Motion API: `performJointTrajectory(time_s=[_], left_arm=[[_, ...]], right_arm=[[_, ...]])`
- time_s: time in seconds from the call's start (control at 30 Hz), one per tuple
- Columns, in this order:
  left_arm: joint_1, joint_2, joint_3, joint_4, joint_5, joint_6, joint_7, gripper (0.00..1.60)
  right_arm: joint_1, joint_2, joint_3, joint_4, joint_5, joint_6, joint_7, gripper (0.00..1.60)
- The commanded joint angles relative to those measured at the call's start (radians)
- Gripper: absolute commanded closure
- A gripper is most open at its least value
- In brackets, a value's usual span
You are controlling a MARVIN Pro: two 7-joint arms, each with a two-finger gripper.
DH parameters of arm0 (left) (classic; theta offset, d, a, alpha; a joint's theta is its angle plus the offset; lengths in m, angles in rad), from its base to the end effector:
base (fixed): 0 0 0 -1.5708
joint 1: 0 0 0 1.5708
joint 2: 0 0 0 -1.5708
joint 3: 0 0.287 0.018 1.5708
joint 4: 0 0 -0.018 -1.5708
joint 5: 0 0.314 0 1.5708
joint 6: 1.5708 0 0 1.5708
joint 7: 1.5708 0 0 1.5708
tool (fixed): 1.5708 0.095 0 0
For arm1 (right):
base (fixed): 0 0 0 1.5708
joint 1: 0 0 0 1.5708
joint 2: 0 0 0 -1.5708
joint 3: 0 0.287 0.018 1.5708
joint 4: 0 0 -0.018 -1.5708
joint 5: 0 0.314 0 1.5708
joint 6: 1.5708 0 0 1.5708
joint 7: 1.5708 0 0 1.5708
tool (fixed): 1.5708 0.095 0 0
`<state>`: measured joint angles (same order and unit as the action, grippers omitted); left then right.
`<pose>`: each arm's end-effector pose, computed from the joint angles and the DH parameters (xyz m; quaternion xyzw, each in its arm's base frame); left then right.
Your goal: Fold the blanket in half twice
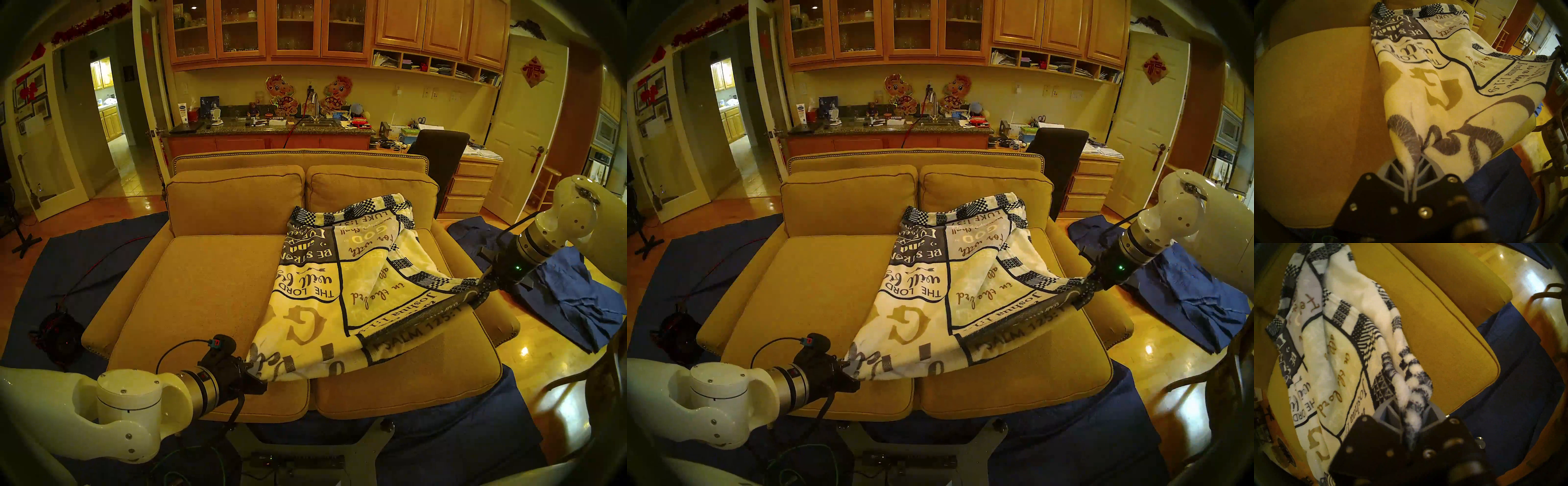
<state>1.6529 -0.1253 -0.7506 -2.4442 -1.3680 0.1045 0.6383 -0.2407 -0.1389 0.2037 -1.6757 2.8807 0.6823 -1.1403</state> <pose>0.2046 0.0066 -0.2562 0.9169 -0.1126 0.3620 0.1249 0.3914 -0.2127 -0.1112 -0.9427 0.2972 -0.1129 0.1009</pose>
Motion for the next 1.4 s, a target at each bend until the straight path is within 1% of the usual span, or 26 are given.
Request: performJointTrajectory(time_s=[0.0, 0.1, 0.17, 0.2, 0.23, 0.3, 0.4, 0.47, 0.53, 0.57, 0.63, 0.7, 0.77, 0.8, 0.87, 0.9, 0.93, 0.97, 1.0, 1.03, 1.1, 1.13, 1.17, 1.23, 1.27, 1.37], left_arm=[[-0.069, 0.013, -0.095, 0.001, -0.046, 0.088, 0.048, 1.60], [-0.094, 0.015, -0.131, 0.028, -0.065, 0.130, 0.028, 1.60], [-0.101, 0.016, -0.144, 0.043, -0.073, 0.148, 0.020, 1.60], [-0.112, 0.016, -0.161, 0.079, -0.084, 0.172, 0.002, 1.60], [-0.112, 0.016, -0.161, 0.079, -0.084, 0.172, 0.002, 1.60], [-0.125, 0.017, -0.184, 0.136, -0.097, 0.202, -0.041, 1.60], [-0.132, 0.018, -0.195, 0.174, -0.105, 0.223, -0.065, 1.60], [-0.145, 0.018, -0.212, 0.235, -0.112, 0.252, -0.118, 1.60], [-0.150, 0.018, -0.218, 0.244, -0.112, 0.259, -0.128, 1.60], [-0.161, 0.016, -0.227, 0.281, -0.115, 0.274, -0.160, 1.60], [-0.169, 0.004, -0.235, 0.314, -0.115, 0.291, -0.189, 1.60], [-0.172, 0.001, -0.237, 0.322, -0.116, 0.298, -0.198, 1.60], [-0.183, -0.016, -0.245, 0.359, -0.116, 0.317, -0.234, 1.60], [-0.188, -0.022, -0.248, 0.372, -0.115, 0.323, -0.246, 1.60], [-0.201, -0.040, -0.257, 0.401, -0.115, 0.338, -0.276, 1.60], [-0.208, -0.047, -0.261, 0.411, -0.114, 0.347, -0.289, 1.60], [-0.215, -0.055, -0.264, 0.422, -0.113, 0.356, -0.302, 1.60], [-0.221, -0.063, -0.266, 0.432, -0.111, 0.365, -0.312, 1.60], [-0.228, -0.074, -0.269, 0.445, -0.109, 0.376, -0.328, 1.60], [-0.234, -0.081, -0.271, 0.454, -0.107, 0.384, -0.337, 1.60], [-0.245, -0.097, -0.274, 0.471, -0.103, 0.396, -0.357, 1.60], [-0.252, -0.108, -0.276, 0.483, -0.099, 0.407, -0.370, 1.60], [-0.255, -0.112, -0.276, 0.486, -0.099, 0.410, -0.374, 1.60], [-0.269, -0.137, -0.275, 0.505, -0.090, 0.433, -0.399, 1.60], [-0.276, -0.149, -0.275, 0.512, -0.085, 0.441, -0.409, 1.60], [-0.295, -0.179, -0.273, 0.524, -0.074, 0.461, -0.430, 1.60]], right_arm=[[0.022, 0.003, 0.032, -0.105, -0.001, -0.052, 0.042, 1.60], [0.021, -0.045, 0.030, -0.114, -0.001, -0.084, 0.048, 1.60], [0.021, -0.060, 0.030, -0.117, -0.001, -0.100, 0.051, 1.60], [0.021, -0.096, 0.030, -0.112, -0.001, -0.125, 0.053, 1.60], [0.021, -0.096, 0.030, -0.112, -0.001, -0.125, 0.053, 1.60], [0.021, -0.140, 0.029, -0.106, -0.001, -0.170, 0.065, 1.60], [0.023, -0.161, 0.029, -0.108, -0.001, -0.199, 0.074, 1.60], [0.023, -0.208, 0.029, -0.096, -0.001, -0.248, 0.085, 1.60], [0.023, -0.210, 0.029, -0.100, -0.001, -0.263, 0.094, 1.60], [0.022, -0.238, 0.028, -0.090, -0.001, -0.295, 0.102, 1.60], [0.021, -0.269, 0.026, -0.079, -0.003, -0.326, 0.109, 1.60], [0.020, -0.265, 0.025, -0.083, -0.003, -0.337, 0.116, 1.60], [0.018, -0.319, 0.023, -0.053, -0.011, -0.374, 0.119, 1.60], [0.017, -0.308, 0.022, -0.058, -0.011, -0.386, 0.128, 1.60], [0.017, -0.344, 0.021, -0.031, -0.016, -0.419, 0.132, 1.60], [0.018, -0.348, 0.020, -0.026, -0.019, -0.435, 0.137, 1.60], [0.018, -0.381, 0.020, -0.002, -0.025, -0.451, 0.136, 1.60], [0.019, -0.390, 0.020, 0.008, -0.031, -0.465, 0.140, 1.60], [0.018, -0.381, 0.018, 0.008, -0.031, -0.479, 0.148, 1.60], [0.020, -0.405, 0.019, 0.029, -0.036, -0.492, 0.147, 1.60], [0.022, -0.423, 0.019, 0.051, -0.042, -0.518, 0.153, 1.60], [0.023, -0.457, 0.019, 0.078, -0.050, -0.535, 0.151, 1.60], [0.023, -0.427, 0.019, 0.063, -0.047, -0.537, 0.160, 1.60], [0.025, -0.482, 0.017, 0.110, -0.061, -0.569, 0.159, 1.60], [0.025, -0.476, 0.016, 0.111, -0.063, -0.579, 0.166, 1.60], [0.026, -0.522, 0.014, 0.154, -0.077, -0.613, 0.167, 1.60]])
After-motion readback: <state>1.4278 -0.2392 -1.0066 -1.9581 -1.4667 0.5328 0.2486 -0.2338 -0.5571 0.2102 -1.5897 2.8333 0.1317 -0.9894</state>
